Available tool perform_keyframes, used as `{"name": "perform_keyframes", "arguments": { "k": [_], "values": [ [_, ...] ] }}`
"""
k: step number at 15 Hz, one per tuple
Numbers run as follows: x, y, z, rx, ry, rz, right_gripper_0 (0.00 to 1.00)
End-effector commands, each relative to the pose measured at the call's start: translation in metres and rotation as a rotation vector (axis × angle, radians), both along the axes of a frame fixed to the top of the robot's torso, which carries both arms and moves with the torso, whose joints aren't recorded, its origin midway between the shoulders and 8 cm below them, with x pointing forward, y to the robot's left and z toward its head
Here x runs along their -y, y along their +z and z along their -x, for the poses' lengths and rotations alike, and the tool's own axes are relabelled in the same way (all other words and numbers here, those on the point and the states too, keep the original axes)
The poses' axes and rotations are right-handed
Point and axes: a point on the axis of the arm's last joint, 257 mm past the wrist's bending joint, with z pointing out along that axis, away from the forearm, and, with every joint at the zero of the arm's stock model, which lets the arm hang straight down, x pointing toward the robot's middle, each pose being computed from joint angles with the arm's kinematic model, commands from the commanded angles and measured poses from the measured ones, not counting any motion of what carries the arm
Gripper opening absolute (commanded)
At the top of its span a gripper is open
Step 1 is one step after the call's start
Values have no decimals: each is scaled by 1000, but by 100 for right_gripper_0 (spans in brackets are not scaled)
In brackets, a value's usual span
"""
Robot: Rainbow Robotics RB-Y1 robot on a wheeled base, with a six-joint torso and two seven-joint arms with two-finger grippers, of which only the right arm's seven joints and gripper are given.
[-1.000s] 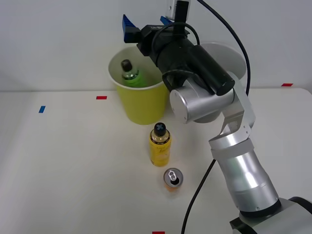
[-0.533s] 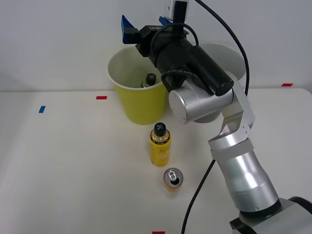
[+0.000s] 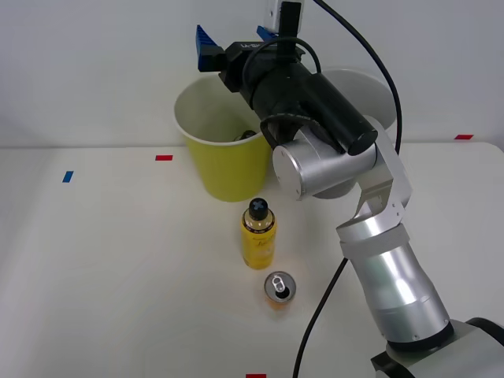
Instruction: Put cans in the gray bin, plastic bottles in the light green bin
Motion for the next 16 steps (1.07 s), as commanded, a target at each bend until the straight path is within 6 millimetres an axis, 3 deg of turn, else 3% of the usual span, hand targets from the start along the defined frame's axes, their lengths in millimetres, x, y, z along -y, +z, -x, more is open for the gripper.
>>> {"name": "perform_keyframes", "arguments": {
  "k": [1, 5, 7, 12, 16],
  "values": [
    [0, 6, 2, 18, 6, -15, 100],
    [-4, 27, 13, 66, 31, -61, 100],
    [11, 37, 20, 88, 26, -86, 100],
    [85, 22, 41, 108, -41, -73, 100],
    [155, -10, 95, 90, -115, -63, 100]
  ]
}}
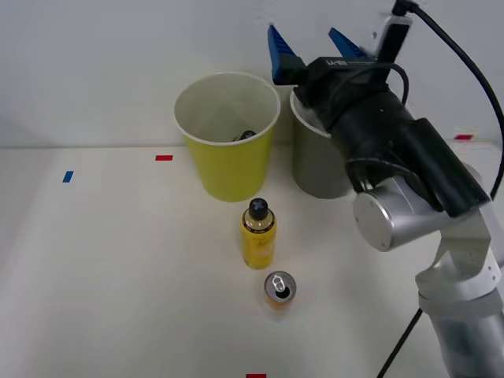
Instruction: Put cans in the gray bin, plastic bottles in the light green bin
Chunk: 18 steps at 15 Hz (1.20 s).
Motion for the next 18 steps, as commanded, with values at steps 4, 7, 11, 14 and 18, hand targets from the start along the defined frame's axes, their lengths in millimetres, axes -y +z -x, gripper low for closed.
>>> {"name": "perform_keyframes", "arguments": {
  "k": [4, 7, 11, 14, 18],
  "values": [
    [103, -73, 95, -127, -142, 62, 100],
    [132, -115, 135, -235, -204, 92, 100],
    [159, -158, 169, -297, -295, 155, 100],
    [168, -186, 190, -369, -318, 153, 100],
    [176, -206, 207, -425, -340, 156, 100]
  ]
}}
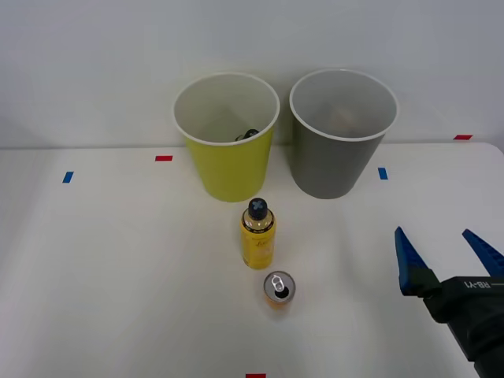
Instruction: Put cans in the gray bin, plastic bottles in the light green bin
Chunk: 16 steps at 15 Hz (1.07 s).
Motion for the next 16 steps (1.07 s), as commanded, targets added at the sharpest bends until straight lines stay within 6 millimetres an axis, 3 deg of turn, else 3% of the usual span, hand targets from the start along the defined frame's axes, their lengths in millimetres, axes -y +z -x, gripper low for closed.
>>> {"name": "perform_keyframes", "arguments": {
  "k": [1, 10, 14, 16],
  "values": [
    [6, -13, 13, -37, -21, -5, 100],
    [28, -50, 54, -147, -119, 5, 100],
    [24, -61, 67, -179, -144, -24, 100],
    [21, -62, 72, -82, -142, -76, 100]
  ]
}}
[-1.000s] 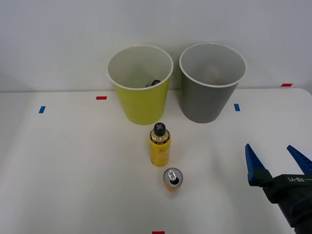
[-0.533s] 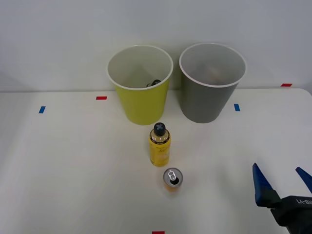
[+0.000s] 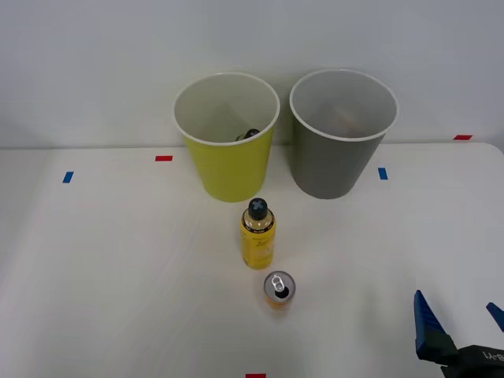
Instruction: Put cans in the gray bin, plastic bottles in the light green bin
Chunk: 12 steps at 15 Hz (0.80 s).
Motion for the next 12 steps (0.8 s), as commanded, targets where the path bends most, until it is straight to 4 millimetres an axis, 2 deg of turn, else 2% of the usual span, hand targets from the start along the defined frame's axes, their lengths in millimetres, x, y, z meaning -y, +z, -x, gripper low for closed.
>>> {"name": "perform_keyframes", "arguments": {
  "k": [1, 10, 12],
  "values": [
    [-2, -5, 8, 133, -3, -52, 100],
    [-9, -32, 28, 228, -2, -81, 100],
    [-20, -39, 38, 279, 71, -150, 100]
  ]
}}
